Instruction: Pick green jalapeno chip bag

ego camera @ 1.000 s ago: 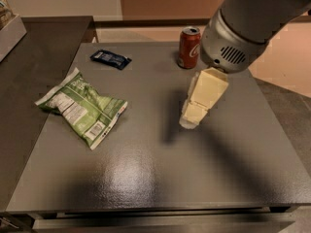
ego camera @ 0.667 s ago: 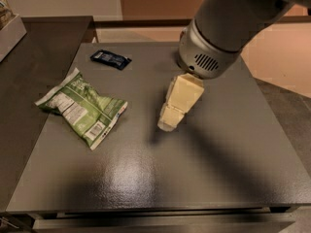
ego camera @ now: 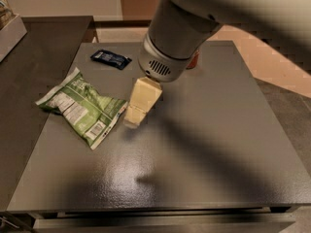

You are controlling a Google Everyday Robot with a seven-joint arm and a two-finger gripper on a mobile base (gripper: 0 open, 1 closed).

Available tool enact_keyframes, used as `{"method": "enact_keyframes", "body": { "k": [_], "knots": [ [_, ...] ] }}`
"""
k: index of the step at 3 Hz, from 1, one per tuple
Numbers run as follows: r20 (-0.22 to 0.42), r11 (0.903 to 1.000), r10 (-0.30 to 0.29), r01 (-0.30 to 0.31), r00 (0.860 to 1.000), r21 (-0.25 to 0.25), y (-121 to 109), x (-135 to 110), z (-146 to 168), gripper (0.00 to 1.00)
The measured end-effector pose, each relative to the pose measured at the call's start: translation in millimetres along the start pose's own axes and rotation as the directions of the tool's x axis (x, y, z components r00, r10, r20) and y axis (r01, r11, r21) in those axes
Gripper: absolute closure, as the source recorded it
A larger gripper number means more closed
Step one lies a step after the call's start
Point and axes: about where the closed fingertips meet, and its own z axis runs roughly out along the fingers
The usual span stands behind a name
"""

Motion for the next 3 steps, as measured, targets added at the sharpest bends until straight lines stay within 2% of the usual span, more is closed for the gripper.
{"method": "enact_keyframes", "body": {
  "k": [2, 3],
  "knots": [
    [-0.039, 0.9996, -0.025, 0.024, 0.999, -0.017, -1, -44, 40, 0.00],
    [-0.058, 0.9976, -0.053, 0.050, 0.997, -0.047, 5, -64, 55, 0.00]
  ]
}}
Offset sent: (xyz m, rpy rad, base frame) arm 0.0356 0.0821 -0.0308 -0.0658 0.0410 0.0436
